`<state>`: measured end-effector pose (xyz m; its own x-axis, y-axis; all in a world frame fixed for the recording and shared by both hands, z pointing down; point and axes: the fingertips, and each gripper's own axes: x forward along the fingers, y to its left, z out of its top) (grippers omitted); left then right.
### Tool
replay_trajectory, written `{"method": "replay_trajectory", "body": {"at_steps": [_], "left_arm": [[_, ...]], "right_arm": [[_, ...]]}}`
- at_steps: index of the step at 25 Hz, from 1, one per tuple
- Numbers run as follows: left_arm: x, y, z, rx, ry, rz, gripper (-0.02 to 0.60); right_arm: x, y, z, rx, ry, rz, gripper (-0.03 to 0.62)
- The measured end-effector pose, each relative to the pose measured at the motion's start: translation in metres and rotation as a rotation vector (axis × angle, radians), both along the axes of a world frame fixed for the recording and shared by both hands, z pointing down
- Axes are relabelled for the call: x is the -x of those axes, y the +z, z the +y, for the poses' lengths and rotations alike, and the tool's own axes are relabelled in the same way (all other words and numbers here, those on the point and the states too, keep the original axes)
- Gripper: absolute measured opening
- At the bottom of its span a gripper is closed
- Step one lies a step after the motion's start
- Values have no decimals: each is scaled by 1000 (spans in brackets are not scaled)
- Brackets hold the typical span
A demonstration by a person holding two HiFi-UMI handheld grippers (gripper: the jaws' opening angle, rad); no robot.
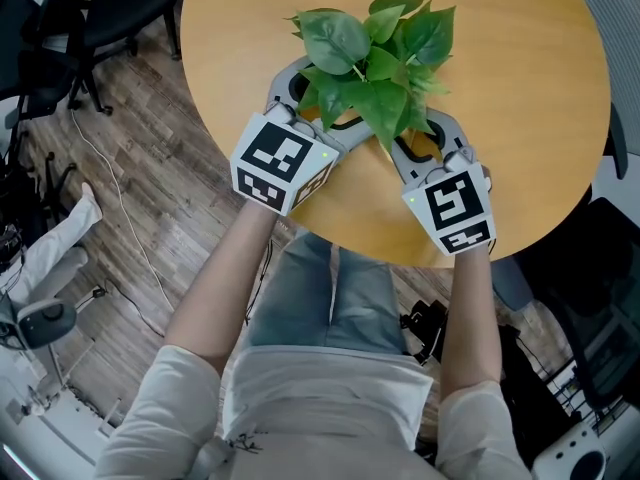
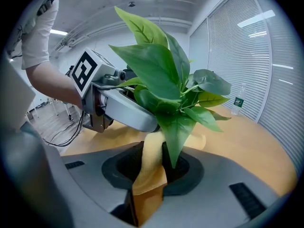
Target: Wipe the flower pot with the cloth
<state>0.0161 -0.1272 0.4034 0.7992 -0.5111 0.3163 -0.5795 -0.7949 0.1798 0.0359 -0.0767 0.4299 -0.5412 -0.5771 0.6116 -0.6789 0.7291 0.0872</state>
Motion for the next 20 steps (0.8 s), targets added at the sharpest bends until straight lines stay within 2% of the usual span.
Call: {"method": "replay_trajectory", "body": {"at_steps": [6, 12, 20], "left_arm": [[-1, 2, 3, 9, -108, 0, 465], [-3, 2, 4, 7, -146, -3, 465], [-6, 2, 9, 6, -250, -14, 465]], "right_arm": [[3, 4, 6, 10, -4, 1, 95], [4, 5, 9, 9, -5, -17, 95], [-4, 6, 11, 11, 11, -38, 95]]}}
